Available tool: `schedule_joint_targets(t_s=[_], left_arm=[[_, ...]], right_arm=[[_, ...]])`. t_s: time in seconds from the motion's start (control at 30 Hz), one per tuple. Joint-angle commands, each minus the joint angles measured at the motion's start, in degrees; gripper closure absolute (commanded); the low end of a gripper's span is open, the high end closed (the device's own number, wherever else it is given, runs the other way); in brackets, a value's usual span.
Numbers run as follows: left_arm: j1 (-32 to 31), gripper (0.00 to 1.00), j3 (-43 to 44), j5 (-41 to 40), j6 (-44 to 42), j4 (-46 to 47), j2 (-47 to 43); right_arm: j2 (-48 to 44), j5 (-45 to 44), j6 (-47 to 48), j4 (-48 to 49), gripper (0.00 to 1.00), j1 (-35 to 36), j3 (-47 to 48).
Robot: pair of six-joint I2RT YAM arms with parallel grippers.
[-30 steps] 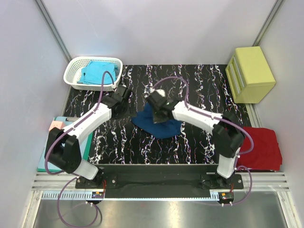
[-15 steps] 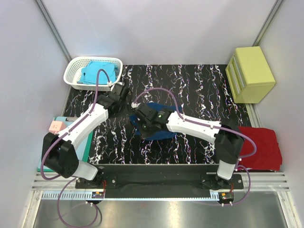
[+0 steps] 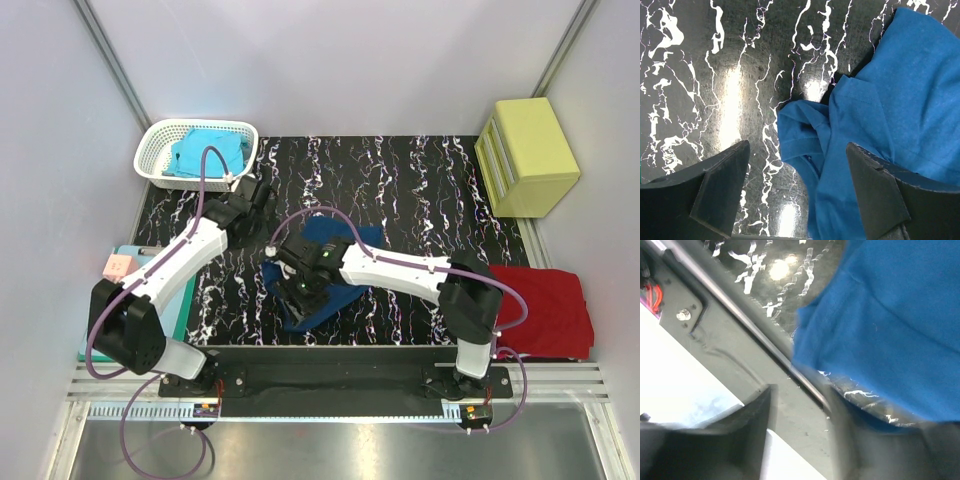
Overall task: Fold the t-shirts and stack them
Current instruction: Flatten out the tshirt
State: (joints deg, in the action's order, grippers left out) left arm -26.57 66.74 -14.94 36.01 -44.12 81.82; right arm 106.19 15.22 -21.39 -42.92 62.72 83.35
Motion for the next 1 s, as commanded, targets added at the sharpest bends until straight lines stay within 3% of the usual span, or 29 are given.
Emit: schedule_joint_targets(t_s=[0.0, 0.07, 0.17, 0.27, 0.43, 0.6, 0.97], left_arm=[[-0.2, 0.18, 0.3, 0.5, 0.5, 1.0, -1.6], [-0.2, 0.17, 0.1, 0.6, 0.3, 1.1, -1.8], [-0.2, 0.17, 0.1, 1.0, 0.2, 1.1, -1.8], [-0.2, 0.18, -0.3, 2.7, 0.1, 1.6, -1.8], [-5.2, 0.18, -1.5, 6.1, -2.7, 4.5, -1.3], [-16.3, 0.20, 1.7, 4.7, -3.9, 4.7, 3.2], [-17.0, 0.22, 1.3, 3.5, -4.4, 7.3, 8.9]], right_arm=[[-4.2, -11.1, -0.1, -1.6, 0.30, 0.7, 2.8], [-7.2, -21.6, -0.9, -1.8, 0.18, 0.5, 3.6], [-10.9, -30.6, -2.9, -1.3, 0.16, -1.7, 4.3], [-13.5, -34.0, -6.2, -0.9, 0.19, -7.4, 3.7], [-15.1, -35.6, -8.3, -0.7, 0.21, -15.1, 0.9], [-13.4, -38.6, -9.5, -2.9, 0.22, -18.4, 0.8], [-14.6, -38.3, -8.0, -2.8, 0.23, -19.9, -0.2]])
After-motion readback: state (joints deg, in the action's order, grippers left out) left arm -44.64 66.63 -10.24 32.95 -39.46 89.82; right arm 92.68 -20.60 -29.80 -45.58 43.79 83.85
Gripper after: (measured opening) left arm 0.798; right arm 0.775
